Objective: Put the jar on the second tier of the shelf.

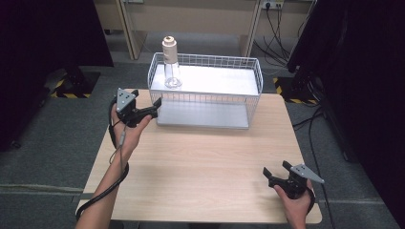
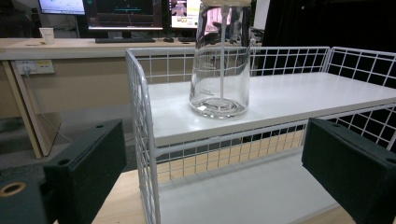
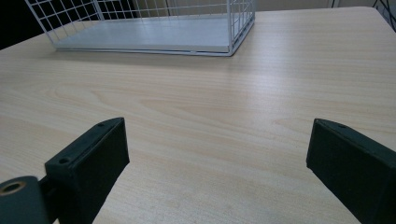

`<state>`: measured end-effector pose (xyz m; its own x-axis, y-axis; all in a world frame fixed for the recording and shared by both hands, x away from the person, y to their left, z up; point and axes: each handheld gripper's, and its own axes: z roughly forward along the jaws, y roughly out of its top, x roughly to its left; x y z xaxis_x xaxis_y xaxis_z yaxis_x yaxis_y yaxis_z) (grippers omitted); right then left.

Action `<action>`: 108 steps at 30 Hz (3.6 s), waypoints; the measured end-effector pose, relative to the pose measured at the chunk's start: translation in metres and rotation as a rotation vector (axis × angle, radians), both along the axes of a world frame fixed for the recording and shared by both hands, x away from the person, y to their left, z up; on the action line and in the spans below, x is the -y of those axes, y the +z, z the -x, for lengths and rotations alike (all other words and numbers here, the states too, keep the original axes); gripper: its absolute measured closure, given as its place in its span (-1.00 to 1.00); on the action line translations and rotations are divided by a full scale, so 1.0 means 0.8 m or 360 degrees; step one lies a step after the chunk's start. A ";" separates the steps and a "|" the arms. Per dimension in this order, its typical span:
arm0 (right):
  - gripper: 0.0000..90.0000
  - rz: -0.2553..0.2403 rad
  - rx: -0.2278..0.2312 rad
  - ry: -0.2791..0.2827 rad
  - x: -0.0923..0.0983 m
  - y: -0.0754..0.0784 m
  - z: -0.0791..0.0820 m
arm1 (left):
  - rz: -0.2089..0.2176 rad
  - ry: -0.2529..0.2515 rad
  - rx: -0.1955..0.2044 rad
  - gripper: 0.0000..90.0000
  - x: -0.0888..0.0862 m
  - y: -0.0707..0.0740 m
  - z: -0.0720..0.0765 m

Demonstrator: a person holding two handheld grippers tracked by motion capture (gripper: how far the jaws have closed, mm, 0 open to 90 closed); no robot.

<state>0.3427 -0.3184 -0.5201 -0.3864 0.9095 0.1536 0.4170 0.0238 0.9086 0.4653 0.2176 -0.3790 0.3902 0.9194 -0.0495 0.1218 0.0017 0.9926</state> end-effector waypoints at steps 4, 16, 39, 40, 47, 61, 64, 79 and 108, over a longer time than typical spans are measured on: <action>-0.87 0.0000 0.0001 0.0000 0.000 0.000 0.000 | -0.0001 -0.0001 -0.0004 -0.86 -0.002 -0.004 0.003; -0.87 0.0004 0.0002 0.0000 0.000 0.000 0.000 | -0.0022 0.0000 -0.0040 -0.86 -0.010 -0.023 0.018; -0.87 0.0006 0.0001 -0.0003 0.000 0.000 0.000 | -0.0023 0.0044 -0.0123 -0.86 -0.040 -0.072 0.046; -0.87 0.0005 0.0000 -0.0003 0.000 0.000 0.000 | -0.0014 0.0045 -0.0127 -0.86 -0.042 -0.074 0.048; -0.87 0.0006 0.0001 -0.0004 0.000 0.000 0.000 | -0.0010 0.0045 -0.0129 -0.85 -0.050 -0.090 0.058; -0.87 0.0004 0.0003 -0.0005 0.000 0.000 0.000 | 0.0009 0.0041 -0.0184 -0.85 -0.059 -0.120 0.071; -0.87 0.0006 0.0003 -0.0005 0.000 0.000 0.000 | 0.0014 0.0044 -0.0199 -0.86 -0.062 -0.127 0.074; -0.87 0.0006 0.0005 -0.0006 0.000 0.000 0.001 | 0.0024 0.0053 -0.0249 -0.86 -0.072 -0.150 0.085; -0.87 0.0005 0.0002 -0.0006 -0.001 0.000 0.001 | 0.0045 0.0116 -0.0300 -0.85 -0.095 -0.176 0.104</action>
<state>0.3419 -0.3175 -0.5201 -0.3831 0.9114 0.1499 0.4158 0.0252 0.9091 0.3820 0.2936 -0.5197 0.3039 0.9422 -0.1414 0.3037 0.0448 0.9517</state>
